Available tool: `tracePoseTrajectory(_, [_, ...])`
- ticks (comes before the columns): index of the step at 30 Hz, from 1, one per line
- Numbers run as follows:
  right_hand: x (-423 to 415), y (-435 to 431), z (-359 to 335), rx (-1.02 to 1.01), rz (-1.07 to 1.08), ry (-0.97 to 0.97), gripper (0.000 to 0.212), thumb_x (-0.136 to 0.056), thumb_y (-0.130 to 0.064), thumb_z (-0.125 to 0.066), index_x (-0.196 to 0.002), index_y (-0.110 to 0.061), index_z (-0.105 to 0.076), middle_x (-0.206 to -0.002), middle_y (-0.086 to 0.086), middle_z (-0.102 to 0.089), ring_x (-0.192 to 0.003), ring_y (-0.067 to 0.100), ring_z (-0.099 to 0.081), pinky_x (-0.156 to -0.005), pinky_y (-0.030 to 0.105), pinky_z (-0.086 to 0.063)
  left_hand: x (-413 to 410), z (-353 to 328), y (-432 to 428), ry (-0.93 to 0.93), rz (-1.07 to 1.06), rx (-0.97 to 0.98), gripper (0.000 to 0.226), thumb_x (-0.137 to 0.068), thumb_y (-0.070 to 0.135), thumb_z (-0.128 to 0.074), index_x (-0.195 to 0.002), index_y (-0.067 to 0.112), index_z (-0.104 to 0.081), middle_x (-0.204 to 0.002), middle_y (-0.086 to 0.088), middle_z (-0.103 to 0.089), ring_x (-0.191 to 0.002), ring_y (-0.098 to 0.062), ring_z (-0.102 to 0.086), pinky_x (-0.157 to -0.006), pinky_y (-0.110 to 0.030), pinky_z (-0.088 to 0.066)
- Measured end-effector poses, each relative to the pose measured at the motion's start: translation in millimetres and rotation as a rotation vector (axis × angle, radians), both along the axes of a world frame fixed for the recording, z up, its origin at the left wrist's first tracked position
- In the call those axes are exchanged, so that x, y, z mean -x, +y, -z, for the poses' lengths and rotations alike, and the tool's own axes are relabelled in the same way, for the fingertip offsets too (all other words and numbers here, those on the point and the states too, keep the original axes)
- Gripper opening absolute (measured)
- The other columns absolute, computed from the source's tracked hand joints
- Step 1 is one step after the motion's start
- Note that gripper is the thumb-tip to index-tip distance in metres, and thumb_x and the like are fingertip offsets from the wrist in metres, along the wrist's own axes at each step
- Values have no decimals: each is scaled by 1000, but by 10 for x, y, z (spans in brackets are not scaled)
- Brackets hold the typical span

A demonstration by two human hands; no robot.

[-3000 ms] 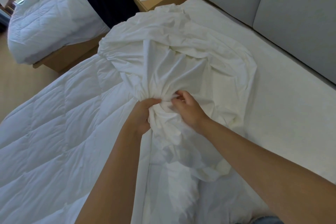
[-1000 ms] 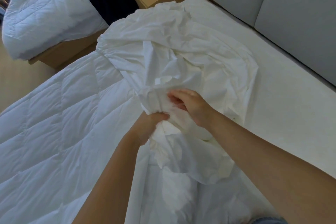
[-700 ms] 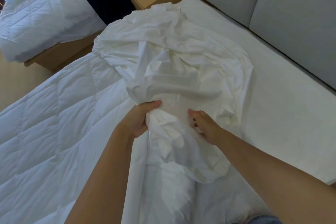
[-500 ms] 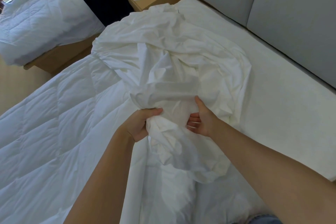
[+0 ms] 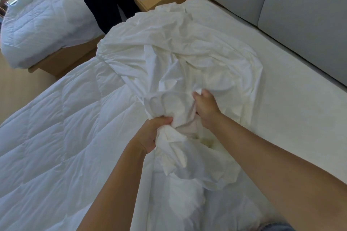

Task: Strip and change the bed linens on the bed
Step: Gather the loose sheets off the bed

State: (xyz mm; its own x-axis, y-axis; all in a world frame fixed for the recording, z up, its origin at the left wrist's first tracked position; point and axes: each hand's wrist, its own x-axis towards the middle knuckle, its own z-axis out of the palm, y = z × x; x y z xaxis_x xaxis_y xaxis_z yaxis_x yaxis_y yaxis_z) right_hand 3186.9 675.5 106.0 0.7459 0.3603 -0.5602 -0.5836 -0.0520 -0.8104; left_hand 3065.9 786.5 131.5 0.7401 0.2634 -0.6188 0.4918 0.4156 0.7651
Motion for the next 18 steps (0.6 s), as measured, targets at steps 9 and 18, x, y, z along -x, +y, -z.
tracePoseTrajectory(9, [-7,27,-748,-94,-142,-527,27,-99,-25,-41,-74,-15,-41,-68,-3,-40,-60,7,-38,-60,20,-35,60,-45,129,-138,-113,73,25,-55,4,-63,-74,10,-78,-78,-9,-72,-72,-25,-70,-62,-33,-58])
tracePoseTrajectory(18, [-78,46,-535,-76,-123,-299,24,-98,-25,-43,-77,-15,-37,-79,5,-38,-72,16,-39,-70,36,-45,13,-166,80,-182,-181,67,16,-61,9,-55,-65,7,-70,-67,-10,-62,-70,-29,-58,-63,-31,-51])
